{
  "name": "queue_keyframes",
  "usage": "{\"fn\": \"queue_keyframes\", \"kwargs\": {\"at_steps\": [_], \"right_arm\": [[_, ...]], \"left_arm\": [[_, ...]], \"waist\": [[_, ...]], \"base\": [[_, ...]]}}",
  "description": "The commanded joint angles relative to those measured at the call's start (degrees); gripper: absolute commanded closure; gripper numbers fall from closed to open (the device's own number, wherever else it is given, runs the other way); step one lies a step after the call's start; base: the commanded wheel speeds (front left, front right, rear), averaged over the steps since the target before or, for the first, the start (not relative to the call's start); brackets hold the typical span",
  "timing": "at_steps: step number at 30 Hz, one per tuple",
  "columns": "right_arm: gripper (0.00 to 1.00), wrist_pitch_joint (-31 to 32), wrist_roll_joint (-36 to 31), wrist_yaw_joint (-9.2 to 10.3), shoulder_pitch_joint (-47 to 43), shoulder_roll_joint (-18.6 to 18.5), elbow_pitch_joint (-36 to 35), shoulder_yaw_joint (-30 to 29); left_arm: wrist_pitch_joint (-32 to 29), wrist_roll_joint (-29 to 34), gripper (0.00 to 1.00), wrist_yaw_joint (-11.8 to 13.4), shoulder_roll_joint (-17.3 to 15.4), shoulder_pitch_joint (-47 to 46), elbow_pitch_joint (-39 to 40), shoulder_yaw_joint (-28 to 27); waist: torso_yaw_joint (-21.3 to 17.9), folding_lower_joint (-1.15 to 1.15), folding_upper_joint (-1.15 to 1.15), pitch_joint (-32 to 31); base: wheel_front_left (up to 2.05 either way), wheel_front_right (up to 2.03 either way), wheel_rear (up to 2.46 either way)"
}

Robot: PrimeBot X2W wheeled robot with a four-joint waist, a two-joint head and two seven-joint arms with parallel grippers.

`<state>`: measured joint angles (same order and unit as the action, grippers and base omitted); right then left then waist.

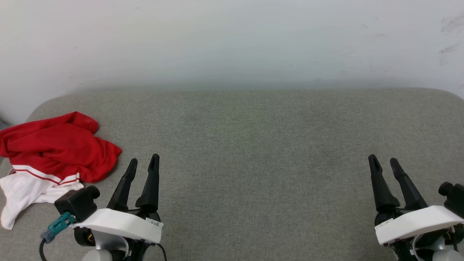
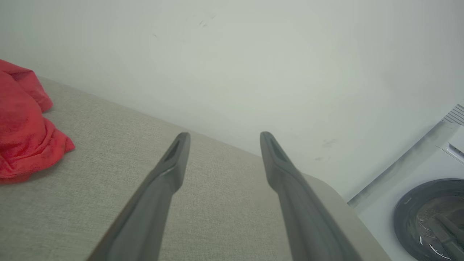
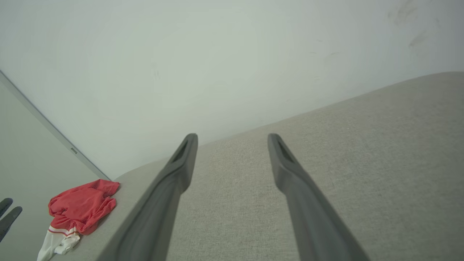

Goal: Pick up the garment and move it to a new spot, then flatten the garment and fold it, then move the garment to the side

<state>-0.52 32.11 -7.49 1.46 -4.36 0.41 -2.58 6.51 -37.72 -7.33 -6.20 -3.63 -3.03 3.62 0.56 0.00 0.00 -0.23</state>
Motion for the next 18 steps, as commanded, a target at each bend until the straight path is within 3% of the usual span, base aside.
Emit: {"fn": "queue_keyframes", "kwargs": {"at_steps": [1,18], "right_arm": [[0.0,0.0,-1.8,0.0,0.3,-0.5,-0.9,0.0],[0.0,1.4,-15.2,0.0,-1.2,-0.4,-2.6,-0.3]], "left_arm": [[0.5,1.4,0.0,0.0,-0.4,0.0,0.9,0.2],[3.1,13.9,0.0,1.7,-2.4,0.5,-0.3,1.6]], "waist": [[0.0,0.0,0.0,0.0],[0.1,0.0,0.0,-0.1]], "base": [[0.0,0.0,0.0],[0.0,0.0,0.0]]}}
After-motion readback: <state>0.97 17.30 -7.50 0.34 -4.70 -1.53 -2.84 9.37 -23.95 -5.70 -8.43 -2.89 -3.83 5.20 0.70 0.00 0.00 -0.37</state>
